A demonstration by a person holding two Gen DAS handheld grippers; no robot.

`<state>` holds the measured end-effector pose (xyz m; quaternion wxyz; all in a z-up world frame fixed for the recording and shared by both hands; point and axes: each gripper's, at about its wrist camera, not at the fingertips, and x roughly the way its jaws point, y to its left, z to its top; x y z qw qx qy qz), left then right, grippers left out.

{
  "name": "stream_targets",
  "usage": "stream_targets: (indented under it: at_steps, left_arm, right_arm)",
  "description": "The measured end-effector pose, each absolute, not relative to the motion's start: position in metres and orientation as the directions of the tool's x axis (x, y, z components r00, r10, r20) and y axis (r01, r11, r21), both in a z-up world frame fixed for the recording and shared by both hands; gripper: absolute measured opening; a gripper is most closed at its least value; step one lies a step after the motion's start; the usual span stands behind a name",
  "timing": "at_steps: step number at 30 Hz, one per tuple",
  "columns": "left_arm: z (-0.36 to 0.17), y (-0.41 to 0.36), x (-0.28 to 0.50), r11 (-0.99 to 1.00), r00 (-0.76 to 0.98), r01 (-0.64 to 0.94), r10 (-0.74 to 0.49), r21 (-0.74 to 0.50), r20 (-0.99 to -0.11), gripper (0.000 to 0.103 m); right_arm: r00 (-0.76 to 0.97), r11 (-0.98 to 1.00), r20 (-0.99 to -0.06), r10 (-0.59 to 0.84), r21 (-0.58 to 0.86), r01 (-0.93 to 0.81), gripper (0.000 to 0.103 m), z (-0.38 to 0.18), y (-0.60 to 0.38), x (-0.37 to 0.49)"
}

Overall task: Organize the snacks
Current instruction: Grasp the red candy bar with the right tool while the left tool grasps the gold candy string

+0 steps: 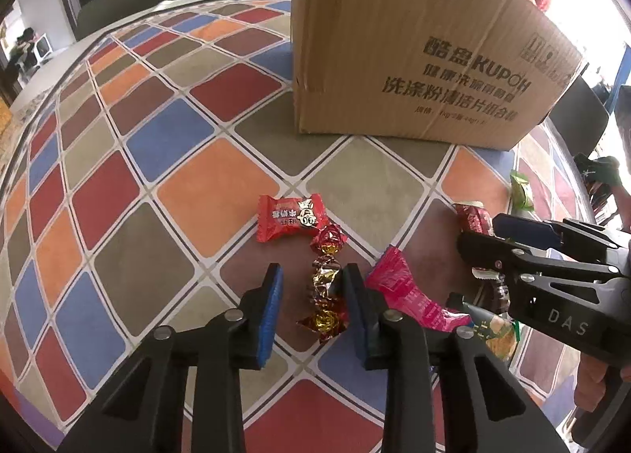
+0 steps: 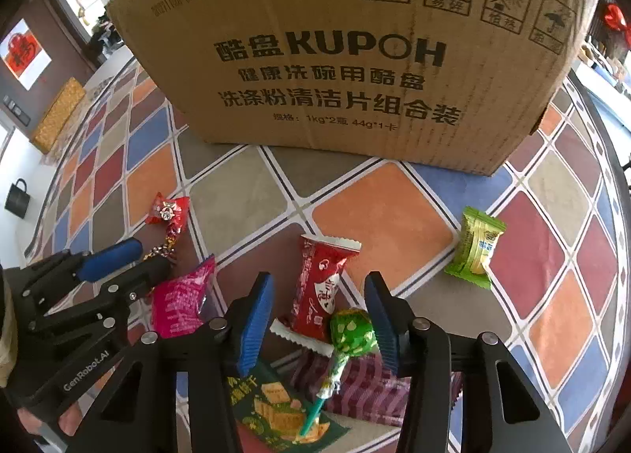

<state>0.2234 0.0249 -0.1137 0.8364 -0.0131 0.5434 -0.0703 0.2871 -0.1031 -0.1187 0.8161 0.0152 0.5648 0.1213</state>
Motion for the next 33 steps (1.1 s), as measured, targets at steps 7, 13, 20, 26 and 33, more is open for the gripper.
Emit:
stream_targets:
  at_steps: [7, 13, 20, 26, 33]
  left_arm:
    - [-0.118, 0.022, 0.226, 0.988, 0.386, 0.110, -0.142, -0.108, -0.912, 0.021]
    - [-0.117, 0.022, 0.227, 0.987, 0.389, 0.117, -0.148, -0.111, -0.909, 0.019]
    - [-0.109, 0.022, 0.224, 0.986, 0.409, 0.121, -0.157, -0.117, -0.899, 0.019]
    - [-0.093, 0.023, 0.221, 0.985, 0.450, 0.119, -0.163, -0.122, -0.878, 0.019]
    - [-0.069, 0.019, 0.218, 0.982, 0.494, 0.131, -0.183, -0.136, -0.850, 0.019]
  right_arm:
    - [0.325, 0.970, -0.921, 0.214, 0.163, -0.180, 0.037, -0.126, -0.097, 0.294]
    - [0.327, 0.967, -0.915, 0.235, 0.186, -0.174, 0.028, -0.127, -0.100, 0.296]
    - [0.339, 0.960, -0.904, 0.262, 0.208, -0.187, 0.023, -0.121, -0.100, 0.291]
    - [0.365, 0.956, -0.888, 0.279, 0.224, -0.188, 0.023, -0.110, -0.099, 0.289]
    - [0.404, 0.951, -0.863, 0.304, 0.247, -0.188, 0.023, -0.090, -0.106, 0.285]
